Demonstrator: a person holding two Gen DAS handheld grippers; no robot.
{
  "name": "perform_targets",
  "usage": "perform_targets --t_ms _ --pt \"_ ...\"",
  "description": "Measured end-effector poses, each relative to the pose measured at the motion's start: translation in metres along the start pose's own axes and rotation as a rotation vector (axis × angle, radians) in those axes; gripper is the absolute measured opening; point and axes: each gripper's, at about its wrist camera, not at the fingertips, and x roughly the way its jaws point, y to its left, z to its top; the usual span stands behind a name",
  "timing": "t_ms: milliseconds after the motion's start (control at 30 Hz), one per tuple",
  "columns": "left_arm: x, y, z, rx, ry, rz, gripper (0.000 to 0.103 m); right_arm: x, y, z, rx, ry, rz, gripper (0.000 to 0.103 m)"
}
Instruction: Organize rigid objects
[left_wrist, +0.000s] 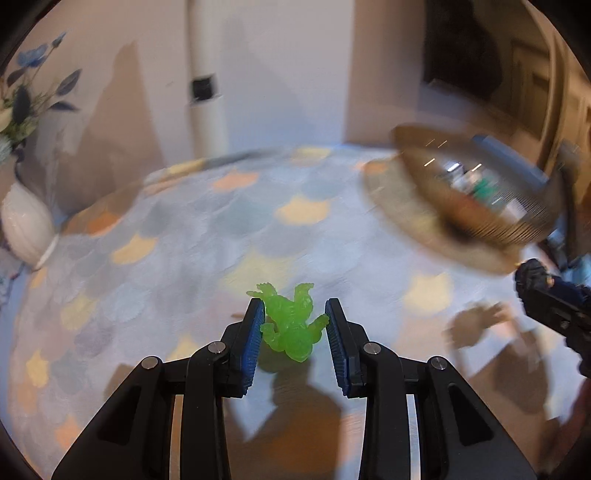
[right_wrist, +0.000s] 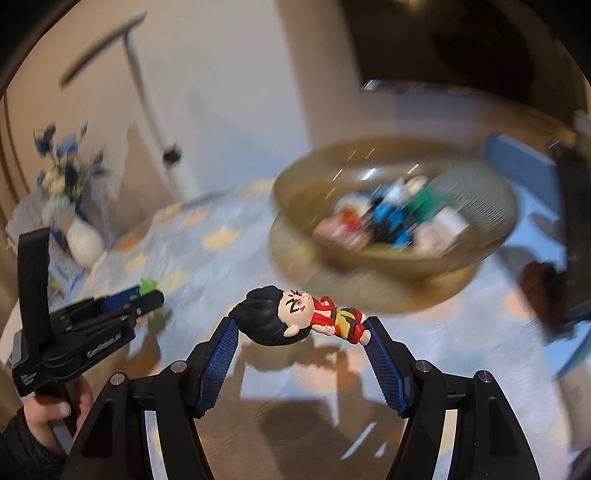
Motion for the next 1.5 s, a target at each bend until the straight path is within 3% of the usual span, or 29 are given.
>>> perform_targets --t_ms 133,267,333,500,567,633,667,767,867,933,967,1000,1100,1167,1200,1267,1333,1400,1433,1500 --pt "-0.021 -0.033 0.031 -0.017 -0.064 -0.112 0.031 -0.026 -0.035 0.029 0.044 -0.097 -0.048 0.068" --pt "-0.033 -0.081 0.075 0.033 -0.111 -0.216 0.031 -0.037 -0.082 0.053 0.141 -0.159 -0.088 0.068" --pt "-0.032 -0.106 0.092 0.065 -0.115 -0.258 0.031 -0.031 -0.093 0.066 0.152 -0.143 -0.076 0.068" --pt "-0.014 -0.147 0.116 0.109 -0.109 -0.273 0.033 -0.003 -0.098 0.092 0.138 -0.081 -0.096 0.069" --pt "-0.004 -0.157 0.122 0.119 -0.097 -0.277 0.054 0.007 -0.097 0.101 0.108 -0.044 -0.081 0.070" --pt "0.002 -0.165 0.128 0.127 -0.086 -0.266 0.082 0.005 -0.100 0.104 0.103 -0.047 -0.082 0.071" --pt "0.003 -0.165 0.129 0.126 -0.080 -0.254 0.084 -0.002 -0.104 0.102 0.107 -0.064 -0.078 0.071" --pt "-0.008 -0.146 0.128 0.087 -0.116 -0.245 0.084 -0.016 -0.107 0.094 0.126 -0.084 -0.076 0.075" --pt "-0.027 -0.115 0.119 0.041 -0.129 -0.240 0.084 -0.030 -0.089 0.075 0.119 -0.085 -0.016 0.078" --pt "-0.042 -0.093 0.111 0.014 -0.143 -0.225 0.090 -0.032 -0.063 0.057 0.092 -0.071 0.027 0.093" --pt "-0.052 -0.080 0.103 -0.001 -0.155 -0.207 0.094 -0.030 -0.052 0.050 0.077 -0.063 0.041 0.095" --pt "-0.062 -0.067 0.093 -0.017 -0.166 -0.182 0.102 -0.025 -0.033 0.038 0.047 -0.040 0.062 0.095" --pt "-0.075 -0.039 0.062 -0.050 -0.176 -0.099 0.103 0.000 0.019 0.007 -0.074 0.080 0.128 0.095" --pt "-0.074 -0.023 0.033 -0.058 -0.173 0.022 0.103 0.016 0.049 -0.013 -0.140 0.132 0.162 0.095" --pt "-0.069 -0.015 0.018 -0.054 -0.152 0.081 0.103 0.021 0.056 -0.019 -0.157 0.140 0.157 0.095" --pt "-0.054 0.003 -0.012 -0.063 -0.080 0.131 0.103 0.037 0.067 -0.032 -0.169 0.156 0.126 0.095" --pt "-0.041 0.017 -0.031 -0.084 -0.031 0.138 0.102 0.047 0.069 -0.034 -0.173 0.178 0.065 0.095" --pt "-0.035 0.026 -0.040 -0.110 0.003 0.137 0.102 0.050 0.067 -0.033 -0.163 0.179 0.061 0.095" --pt "-0.034 0.034 -0.039 -0.149 0.019 0.089 0.102 0.054 0.065 -0.033 -0.149 0.190 0.068 0.095" --pt "-0.038 0.044 -0.037 -0.210 -0.024 0.049 0.102 0.062 0.058 -0.035 -0.105 0.225 0.065 0.095"
